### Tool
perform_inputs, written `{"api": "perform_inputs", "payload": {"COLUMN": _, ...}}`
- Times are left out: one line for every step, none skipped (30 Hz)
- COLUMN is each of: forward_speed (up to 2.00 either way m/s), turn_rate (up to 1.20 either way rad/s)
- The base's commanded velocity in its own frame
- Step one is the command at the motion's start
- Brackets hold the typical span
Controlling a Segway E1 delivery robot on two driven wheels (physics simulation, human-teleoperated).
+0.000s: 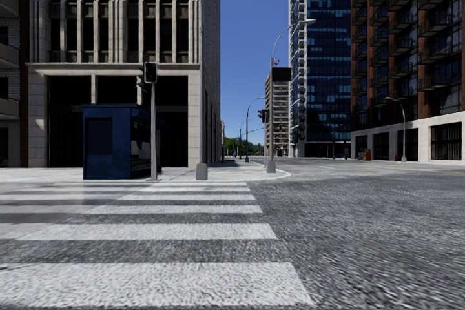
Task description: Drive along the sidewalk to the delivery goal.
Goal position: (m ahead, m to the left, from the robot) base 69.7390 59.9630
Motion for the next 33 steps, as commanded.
{"api": "perform_inputs", "payload": {"forward_speed": 1.62, "turn_rate": 0.00}}
{"api": "perform_inputs", "payload": {"forward_speed": 1.62, "turn_rate": 0.00}}
{"api": "perform_inputs", "payload": {"forward_speed": 1.62, "turn_rate": 0.00}}
{"api": "perform_inputs", "payload": {"forward_speed": 1.62, "turn_rate": 0.00}}
{"api": "perform_inputs", "payload": {"forward_speed": 1.61, "turn_rate": 0.00}}
{"api": "perform_inputs", "payload": {"forward_speed": 1.61, "turn_rate": 0.00}}
{"api": "perform_inputs", "payload": {"forward_speed": 1.61, "turn_rate": 0.00}}
{"api": "perform_inputs", "payload": {"forward_speed": 1.61, "turn_rate": 0.00}}
{"api": "perform_inputs", "payload": {"forward_speed": 1.61, "turn_rate": 0.00}}
{"api": "perform_inputs", "payload": {"forward_speed": 1.61, "turn_rate": 0.00}}
{"api": "perform_inputs", "payload": {"forward_speed": 1.61, "turn_rate": 0.00}}
{"api": "perform_inputs", "payload": {"forward_speed": 1.61, "turn_rate": 0.00}}
{"api": "perform_inputs", "payload": {"forward_speed": 1.61, "turn_rate": 0.00}}
{"api": "perform_inputs", "payload": {"forward_speed": 1.61, "turn_rate": 0.00}}
{"api": "perform_inputs", "payload": {"forward_speed": 1.61, "turn_rate": 0.00}}
{"api": "perform_inputs", "payload": {"forward_speed": 1.61, "turn_rate": 0.00}}
{"api": "perform_inputs", "payload": {"forward_speed": 1.61, "turn_rate": 0.00}}
{"api": "perform_inputs", "payload": {"forward_speed": 1.61, "turn_rate": 0.00}}
{"api": "perform_inputs", "payload": {"forward_speed": 1.61, "turn_rate": 0.00}}
{"api": "perform_inputs", "payload": {"forward_speed": 1.61, "turn_rate": 0.00}}
{"api": "perform_inputs", "payload": {"forward_speed": 1.66, "turn_rate": 0.00}}
{"api": "perform_inputs", "payload": {"forward_speed": 2.00, "turn_rate": 0.00}}
{"api": "perform_inputs", "payload": {"forward_speed": 2.00, "turn_rate": 0.00}}
{"api": "perform_inputs", "payload": {"forward_speed": 2.00, "turn_rate": 0.00}}
{"api": "perform_inputs", "payload": {"forward_speed": 2.00, "turn_rate": 0.00}}
{"api": "perform_inputs", "payload": {"forward_speed": 2.00, "turn_rate": 0.00}}
{"api": "perform_inputs", "payload": {"forward_speed": 2.00, "turn_rate": 0.00}}
{"api": "perform_inputs", "payload": {"forward_speed": 2.00, "turn_rate": 0.00}}
{"api": "perform_inputs", "payload": {"forward_speed": 2.00, "turn_rate": 0.00}}
{"api": "perform_inputs", "payload": {"forward_speed": 2.00, "turn_rate": 0.00}}
{"api": "perform_inputs", "payload": {"forward_speed": 2.00, "turn_rate": 0.00}}
{"api": "perform_inputs", "payload": {"forward_speed": 2.00, "turn_rate": 0.00}}
{"api": "perform_inputs", "payload": {"forward_speed": 2.00, "turn_rate": 0.00}}
